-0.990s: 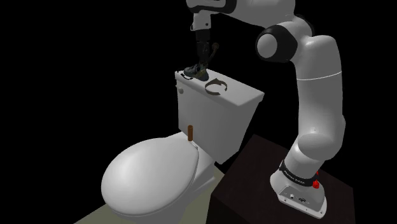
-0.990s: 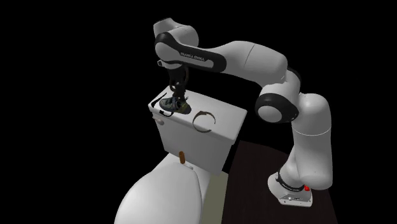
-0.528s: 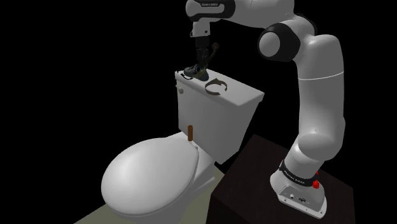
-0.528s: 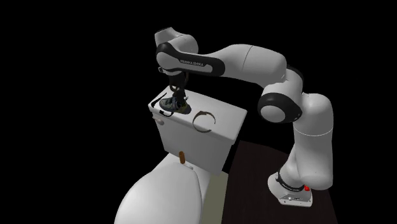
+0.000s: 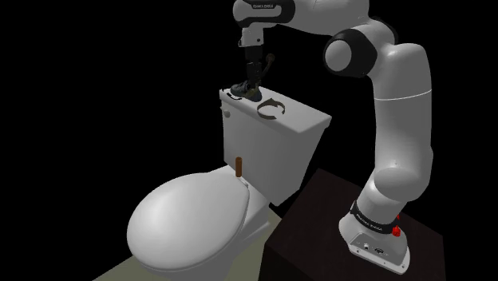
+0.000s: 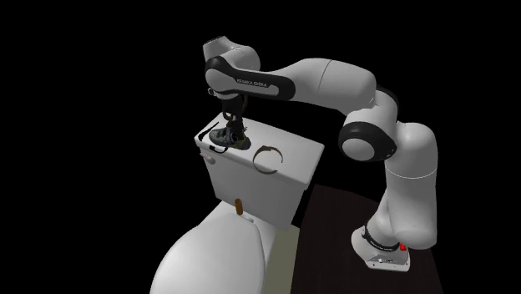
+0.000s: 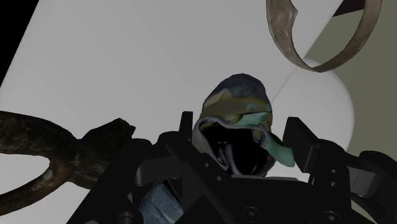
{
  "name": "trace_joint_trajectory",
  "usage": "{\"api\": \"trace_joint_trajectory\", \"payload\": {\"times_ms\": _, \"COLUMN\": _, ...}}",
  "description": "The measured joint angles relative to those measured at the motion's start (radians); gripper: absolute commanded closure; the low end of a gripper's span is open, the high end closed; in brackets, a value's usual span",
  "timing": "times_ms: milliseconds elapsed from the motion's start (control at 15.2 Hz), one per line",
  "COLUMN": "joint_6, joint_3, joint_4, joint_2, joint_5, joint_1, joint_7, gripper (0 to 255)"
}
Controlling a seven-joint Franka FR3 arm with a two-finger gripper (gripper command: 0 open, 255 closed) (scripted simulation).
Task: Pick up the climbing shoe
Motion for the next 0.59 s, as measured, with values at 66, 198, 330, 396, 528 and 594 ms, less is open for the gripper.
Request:
{"api": "trace_joint_trajectory", "payload": {"times_ms": 66, "joint_6": 0.000, "joint_3": 0.000, "joint_4": 0.000, "joint_2": 0.000, "joint_5": 0.000, "joint_1": 0.000, "joint_7": 0.000, "gripper": 255}}
{"api": "trace_joint_trajectory", "payload": {"times_ms": 198, "joint_6": -0.009, "joint_3": 0.000, "joint_4": 0.014, "joint_2": 0.005, "joint_5": 0.001, "joint_1": -0.001, "joint_7": 0.000, "gripper": 255}}
{"api": "trace_joint_trajectory", "payload": {"times_ms": 330, "joint_6": -0.031, "joint_3": 0.000, "joint_4": 0.039, "joint_2": 0.009, "joint_5": 0.002, "joint_1": -0.003, "joint_7": 0.002, "gripper": 255}}
{"api": "trace_joint_trajectory", "payload": {"times_ms": 396, "joint_6": -0.050, "joint_3": 0.001, "joint_4": 0.068, "joint_2": 0.018, "joint_5": 0.004, "joint_1": -0.006, "joint_7": 0.003, "gripper": 255}}
{"api": "trace_joint_trajectory", "payload": {"times_ms": 528, "joint_6": -0.080, "joint_3": 0.001, "joint_4": 0.107, "joint_2": 0.027, "joint_5": 0.006, "joint_1": -0.011, "joint_7": 0.003, "gripper": 255}}
{"api": "trace_joint_trajectory", "payload": {"times_ms": 594, "joint_6": -0.102, "joint_3": 0.001, "joint_4": 0.138, "joint_2": 0.037, "joint_5": 0.009, "joint_1": -0.014, "joint_7": 0.005, "gripper": 255}}
